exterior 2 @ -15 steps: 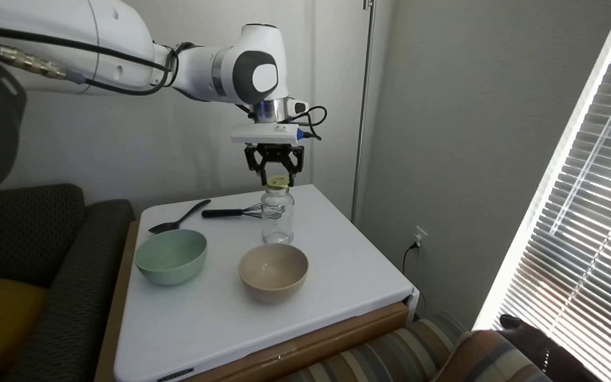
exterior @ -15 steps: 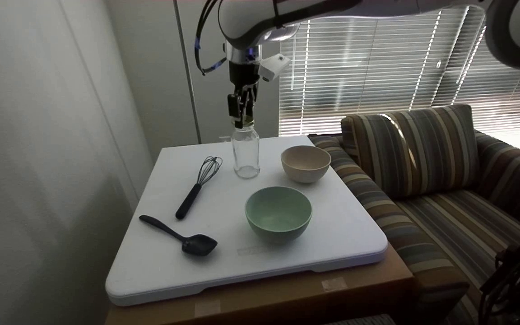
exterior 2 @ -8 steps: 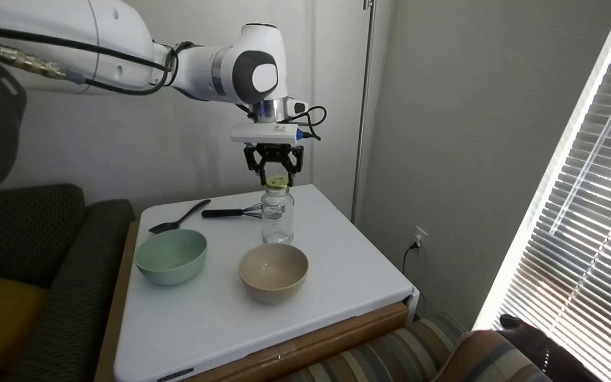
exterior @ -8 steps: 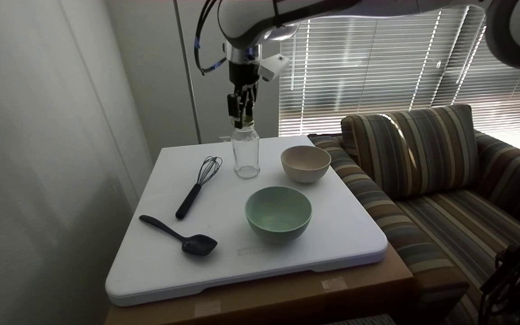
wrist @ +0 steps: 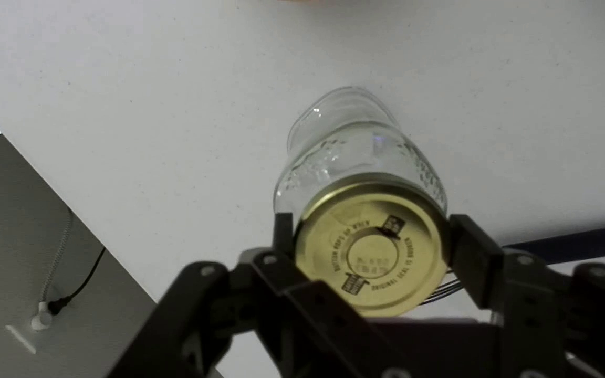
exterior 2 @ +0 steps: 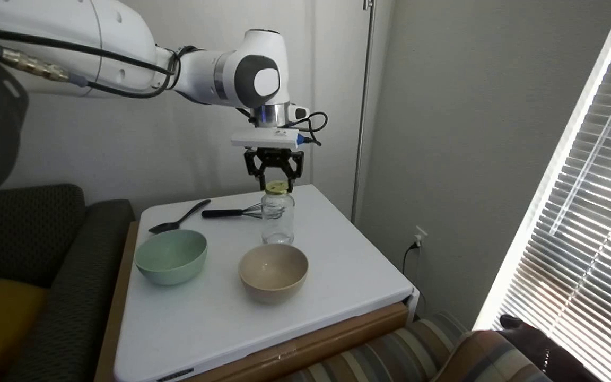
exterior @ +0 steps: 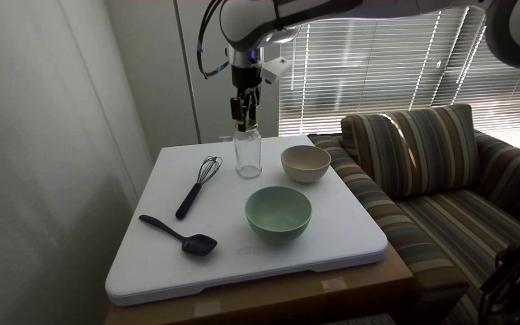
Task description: Put the lid on top of the glass jar, put the black ladle inside the green bowl, take the ladle out of the bowl
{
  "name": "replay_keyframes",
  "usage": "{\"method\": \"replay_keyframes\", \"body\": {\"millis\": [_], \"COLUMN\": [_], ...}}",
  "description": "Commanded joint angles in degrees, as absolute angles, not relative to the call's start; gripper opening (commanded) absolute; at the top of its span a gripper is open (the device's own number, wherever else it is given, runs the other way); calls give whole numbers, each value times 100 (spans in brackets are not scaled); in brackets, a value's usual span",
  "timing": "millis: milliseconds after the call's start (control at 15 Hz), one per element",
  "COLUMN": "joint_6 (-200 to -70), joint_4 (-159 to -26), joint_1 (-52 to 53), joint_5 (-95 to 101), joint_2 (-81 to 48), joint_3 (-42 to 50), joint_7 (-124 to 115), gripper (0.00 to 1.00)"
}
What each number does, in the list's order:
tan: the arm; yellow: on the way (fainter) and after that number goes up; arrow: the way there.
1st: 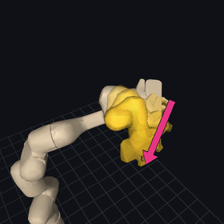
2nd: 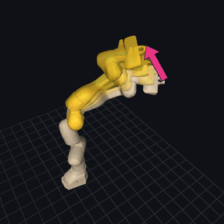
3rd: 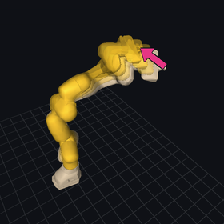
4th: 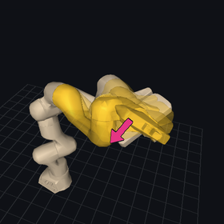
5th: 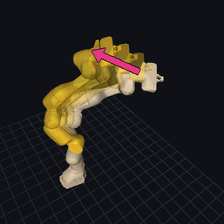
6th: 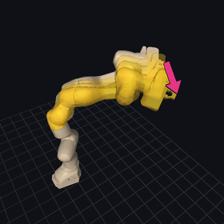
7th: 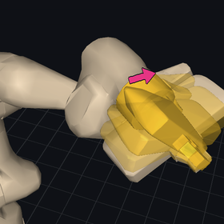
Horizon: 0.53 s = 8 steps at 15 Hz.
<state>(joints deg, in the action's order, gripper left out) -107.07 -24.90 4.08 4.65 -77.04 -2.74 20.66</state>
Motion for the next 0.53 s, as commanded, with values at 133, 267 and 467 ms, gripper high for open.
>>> {"method": "replay_keyframes", "body": {"millis": [133,267,467], "joint_6": [-10596,-10592,-10527], "joint_4": [-2616,-2596,-2543], "joint_1": [377,406,448], "joint_5": [477,549,634], "joint_2": [-7662,-7628,-7508], "joint_3": [-230,-154,-58], "joint_7": [1966,1929,1888], "gripper": [95,96,100]}}
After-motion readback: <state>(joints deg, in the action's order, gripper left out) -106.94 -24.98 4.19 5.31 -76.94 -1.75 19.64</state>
